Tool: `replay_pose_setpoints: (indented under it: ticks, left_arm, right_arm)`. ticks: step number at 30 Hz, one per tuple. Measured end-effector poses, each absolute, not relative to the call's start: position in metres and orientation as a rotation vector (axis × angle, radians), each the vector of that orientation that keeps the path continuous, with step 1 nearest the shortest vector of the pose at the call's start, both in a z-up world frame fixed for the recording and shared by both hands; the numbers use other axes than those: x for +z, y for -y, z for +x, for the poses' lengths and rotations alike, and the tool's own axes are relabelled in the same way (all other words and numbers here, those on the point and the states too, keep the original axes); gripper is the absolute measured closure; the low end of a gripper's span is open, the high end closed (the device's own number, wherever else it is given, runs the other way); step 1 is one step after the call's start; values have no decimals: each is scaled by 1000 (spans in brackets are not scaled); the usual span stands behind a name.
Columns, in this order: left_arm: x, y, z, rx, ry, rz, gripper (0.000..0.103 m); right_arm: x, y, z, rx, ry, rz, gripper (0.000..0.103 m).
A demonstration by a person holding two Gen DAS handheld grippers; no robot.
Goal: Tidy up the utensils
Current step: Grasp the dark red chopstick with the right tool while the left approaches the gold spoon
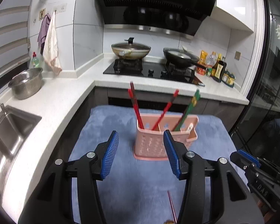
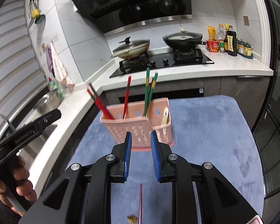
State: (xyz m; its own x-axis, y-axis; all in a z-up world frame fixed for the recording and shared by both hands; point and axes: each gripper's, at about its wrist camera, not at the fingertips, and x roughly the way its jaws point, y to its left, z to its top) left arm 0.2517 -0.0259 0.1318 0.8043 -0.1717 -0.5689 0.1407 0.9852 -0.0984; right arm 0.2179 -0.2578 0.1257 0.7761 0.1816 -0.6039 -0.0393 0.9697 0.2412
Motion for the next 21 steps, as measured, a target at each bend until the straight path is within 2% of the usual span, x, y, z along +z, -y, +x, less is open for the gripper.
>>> replay_pose_setpoints:
  ticks: [11,21]
  left_arm:
    - [83,30,208,-160,-722,-15,55]
    - [27,18,169,-143,-845,-5,55]
  right_arm:
    - [83,243,158,119,-767,144,80]
    - [20,232,106,128,-921,127,80]
